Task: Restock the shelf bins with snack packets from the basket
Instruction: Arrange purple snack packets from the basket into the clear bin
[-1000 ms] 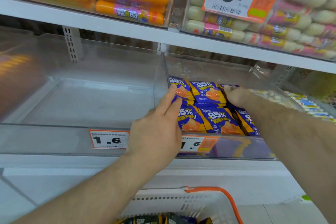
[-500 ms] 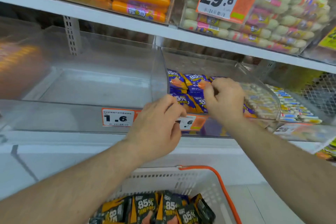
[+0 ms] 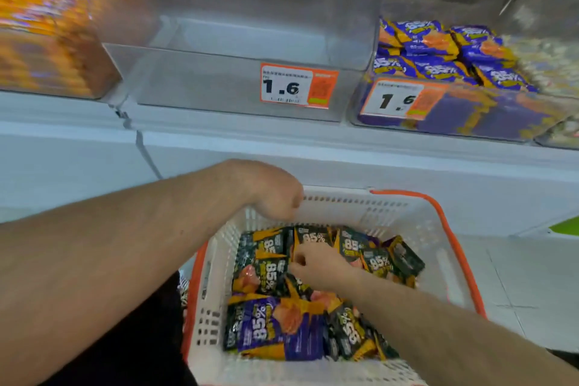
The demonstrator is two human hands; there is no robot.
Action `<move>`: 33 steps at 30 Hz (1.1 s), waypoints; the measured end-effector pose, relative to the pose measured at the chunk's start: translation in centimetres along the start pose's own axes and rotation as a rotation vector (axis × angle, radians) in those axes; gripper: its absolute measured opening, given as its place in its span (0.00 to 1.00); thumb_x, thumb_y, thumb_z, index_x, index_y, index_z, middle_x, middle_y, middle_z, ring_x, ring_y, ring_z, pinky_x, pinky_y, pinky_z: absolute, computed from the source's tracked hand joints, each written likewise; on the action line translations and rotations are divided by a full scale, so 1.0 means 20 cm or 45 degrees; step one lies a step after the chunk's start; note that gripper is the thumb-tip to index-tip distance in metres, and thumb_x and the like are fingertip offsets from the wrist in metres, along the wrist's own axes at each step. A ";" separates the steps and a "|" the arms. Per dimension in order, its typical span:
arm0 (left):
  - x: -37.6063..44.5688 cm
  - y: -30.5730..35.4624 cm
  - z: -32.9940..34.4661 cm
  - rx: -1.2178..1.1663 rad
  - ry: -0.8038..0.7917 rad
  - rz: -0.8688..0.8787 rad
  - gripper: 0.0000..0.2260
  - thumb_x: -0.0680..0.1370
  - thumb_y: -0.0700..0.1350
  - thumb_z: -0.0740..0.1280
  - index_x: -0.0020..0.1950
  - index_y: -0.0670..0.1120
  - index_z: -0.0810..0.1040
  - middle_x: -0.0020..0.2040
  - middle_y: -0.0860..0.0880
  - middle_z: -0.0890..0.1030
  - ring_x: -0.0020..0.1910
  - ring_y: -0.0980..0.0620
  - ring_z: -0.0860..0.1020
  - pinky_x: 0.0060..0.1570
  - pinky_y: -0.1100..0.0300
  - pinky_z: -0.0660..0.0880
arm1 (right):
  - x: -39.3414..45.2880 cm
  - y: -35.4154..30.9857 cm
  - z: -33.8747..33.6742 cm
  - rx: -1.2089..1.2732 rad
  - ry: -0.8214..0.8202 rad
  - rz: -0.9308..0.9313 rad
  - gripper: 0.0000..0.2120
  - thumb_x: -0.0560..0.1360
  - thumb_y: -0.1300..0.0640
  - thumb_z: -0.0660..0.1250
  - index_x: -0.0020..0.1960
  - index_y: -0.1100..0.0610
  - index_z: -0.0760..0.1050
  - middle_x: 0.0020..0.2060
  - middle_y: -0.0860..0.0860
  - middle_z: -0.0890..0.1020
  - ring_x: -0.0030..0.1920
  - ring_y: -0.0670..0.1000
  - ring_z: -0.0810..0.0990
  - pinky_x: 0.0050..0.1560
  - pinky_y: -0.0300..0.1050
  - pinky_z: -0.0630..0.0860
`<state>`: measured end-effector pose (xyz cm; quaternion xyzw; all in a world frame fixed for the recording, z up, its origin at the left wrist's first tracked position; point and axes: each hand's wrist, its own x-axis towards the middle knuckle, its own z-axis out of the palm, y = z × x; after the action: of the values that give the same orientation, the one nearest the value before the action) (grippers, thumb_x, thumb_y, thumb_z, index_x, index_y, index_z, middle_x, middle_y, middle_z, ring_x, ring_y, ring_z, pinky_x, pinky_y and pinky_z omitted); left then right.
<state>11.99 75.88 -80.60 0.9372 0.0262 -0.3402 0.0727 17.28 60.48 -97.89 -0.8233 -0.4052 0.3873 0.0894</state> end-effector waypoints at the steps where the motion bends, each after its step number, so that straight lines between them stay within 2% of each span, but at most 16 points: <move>1: 0.00 0.00 0.01 -0.006 -0.001 -0.012 0.17 0.82 0.46 0.58 0.70 0.46 0.72 0.65 0.48 0.76 0.60 0.48 0.75 0.55 0.56 0.71 | 0.01 0.00 0.05 -0.042 -0.118 0.043 0.13 0.79 0.47 0.63 0.38 0.53 0.71 0.35 0.53 0.75 0.35 0.53 0.74 0.50 0.55 0.74; 2: 0.00 -0.01 0.02 -0.009 -0.007 -0.016 0.17 0.82 0.47 0.58 0.70 0.47 0.72 0.64 0.48 0.76 0.60 0.48 0.75 0.57 0.54 0.73 | 0.02 -0.01 0.10 -0.078 -0.208 0.071 0.11 0.78 0.46 0.65 0.45 0.54 0.75 0.40 0.53 0.78 0.39 0.53 0.77 0.54 0.55 0.75; 4: 0.00 -0.01 0.03 -0.008 -0.016 -0.006 0.16 0.81 0.48 0.59 0.69 0.47 0.73 0.63 0.48 0.77 0.60 0.48 0.76 0.60 0.51 0.74 | 0.01 -0.01 0.17 -0.185 -0.270 0.109 0.22 0.75 0.43 0.69 0.61 0.57 0.76 0.54 0.55 0.80 0.51 0.55 0.79 0.51 0.49 0.77; 6: 0.00 -0.01 0.03 -0.010 -0.017 0.003 0.17 0.81 0.49 0.60 0.69 0.47 0.73 0.63 0.49 0.77 0.60 0.49 0.76 0.61 0.50 0.74 | 0.00 -0.02 0.23 -0.229 -0.226 0.121 0.29 0.71 0.40 0.71 0.66 0.55 0.75 0.58 0.54 0.80 0.54 0.56 0.79 0.53 0.50 0.79; 8: 0.01 -0.01 0.03 -0.005 -0.016 0.009 0.17 0.81 0.49 0.60 0.69 0.47 0.73 0.64 0.49 0.77 0.61 0.49 0.76 0.62 0.50 0.74 | -0.01 -0.02 0.27 -0.199 -0.199 0.121 0.24 0.72 0.44 0.71 0.64 0.53 0.76 0.57 0.52 0.81 0.54 0.55 0.79 0.53 0.50 0.79; 12: 0.02 0.01 0.01 0.003 -0.009 0.025 0.17 0.82 0.49 0.60 0.68 0.46 0.73 0.64 0.48 0.77 0.61 0.48 0.76 0.63 0.50 0.73 | -0.04 0.00 0.27 -0.190 -0.173 0.082 0.14 0.75 0.60 0.66 0.60 0.52 0.79 0.57 0.51 0.81 0.56 0.55 0.79 0.54 0.50 0.79; 15: 0.04 0.01 0.01 -0.002 -0.014 0.030 0.17 0.81 0.49 0.60 0.68 0.45 0.74 0.63 0.49 0.77 0.60 0.49 0.76 0.63 0.49 0.73 | -0.05 0.02 0.20 -0.068 -0.214 0.102 0.09 0.76 0.63 0.64 0.52 0.53 0.80 0.48 0.50 0.80 0.51 0.53 0.79 0.47 0.46 0.77; 18: 0.05 0.00 0.00 -0.019 -0.012 0.035 0.18 0.81 0.50 0.60 0.68 0.44 0.74 0.61 0.49 0.77 0.59 0.49 0.76 0.62 0.48 0.74 | -0.06 0.04 0.03 0.063 -0.186 0.113 0.06 0.77 0.60 0.65 0.51 0.53 0.79 0.45 0.47 0.79 0.46 0.48 0.78 0.44 0.44 0.77; 20: 0.05 0.00 0.00 -0.065 0.011 0.010 0.19 0.80 0.51 0.61 0.69 0.45 0.72 0.63 0.48 0.77 0.60 0.47 0.76 0.61 0.49 0.74 | -0.10 0.07 -0.13 0.154 -0.092 0.108 0.03 0.77 0.60 0.67 0.47 0.54 0.79 0.42 0.48 0.79 0.42 0.47 0.77 0.44 0.48 0.77; 23: 0.05 -0.01 0.00 -0.165 0.054 -0.072 0.29 0.77 0.58 0.66 0.73 0.46 0.67 0.68 0.47 0.73 0.63 0.46 0.74 0.62 0.50 0.73 | -0.19 0.12 -0.39 0.390 0.075 0.117 0.07 0.75 0.64 0.67 0.42 0.53 0.77 0.40 0.52 0.81 0.43 0.52 0.80 0.49 0.56 0.78; 25: 0.05 -0.01 -0.01 -0.285 0.088 -0.118 0.33 0.76 0.59 0.68 0.74 0.45 0.64 0.70 0.46 0.71 0.65 0.46 0.73 0.62 0.52 0.72 | -0.27 0.14 -0.54 0.582 0.212 0.089 0.10 0.74 0.69 0.66 0.42 0.55 0.77 0.41 0.57 0.82 0.43 0.56 0.82 0.49 0.57 0.79; 26: 0.06 -0.02 -0.01 -0.377 0.125 -0.125 0.31 0.76 0.58 0.68 0.73 0.44 0.66 0.69 0.45 0.73 0.63 0.46 0.74 0.60 0.54 0.73 | -0.31 0.13 -0.60 0.685 0.281 0.069 0.12 0.74 0.72 0.65 0.42 0.56 0.76 0.40 0.57 0.82 0.42 0.56 0.82 0.46 0.53 0.79; 27: 0.07 -0.03 -0.02 -0.499 0.175 -0.120 0.26 0.76 0.55 0.69 0.69 0.42 0.71 0.65 0.43 0.76 0.59 0.46 0.77 0.56 0.54 0.74 | -0.35 0.13 -0.66 0.786 0.350 0.051 0.14 0.73 0.75 0.64 0.43 0.56 0.74 0.39 0.57 0.81 0.40 0.56 0.79 0.43 0.49 0.76; 29: 0.09 -0.03 -0.03 -0.872 0.282 -0.083 0.15 0.76 0.48 0.69 0.59 0.41 0.78 0.56 0.40 0.82 0.47 0.48 0.80 0.44 0.57 0.75 | -0.42 0.10 -0.75 0.949 0.490 0.002 0.17 0.72 0.80 0.60 0.45 0.57 0.70 0.38 0.58 0.77 0.39 0.55 0.74 0.42 0.48 0.70; 31: 0.09 0.00 -0.06 -1.270 0.349 -0.015 0.07 0.78 0.42 0.67 0.54 0.42 0.80 0.50 0.42 0.84 0.41 0.51 0.81 0.39 0.59 0.76 | -0.49 0.07 -0.83 0.965 0.597 -0.069 0.19 0.70 0.81 0.59 0.44 0.57 0.68 0.38 0.59 0.74 0.39 0.55 0.73 0.41 0.48 0.68; 33: 0.07 0.04 -0.09 -1.590 0.447 0.057 0.03 0.79 0.38 0.66 0.50 0.43 0.78 0.45 0.45 0.83 0.37 0.53 0.82 0.37 0.62 0.78 | -0.56 0.04 -0.88 0.852 0.669 -0.116 0.18 0.70 0.80 0.62 0.42 0.57 0.68 0.37 0.56 0.75 0.35 0.53 0.74 0.36 0.43 0.72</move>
<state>14.38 75.28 -80.05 0.7605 0.2110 -0.1009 0.6058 26.14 54.63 -79.92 -0.8008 -0.2567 0.2703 0.4688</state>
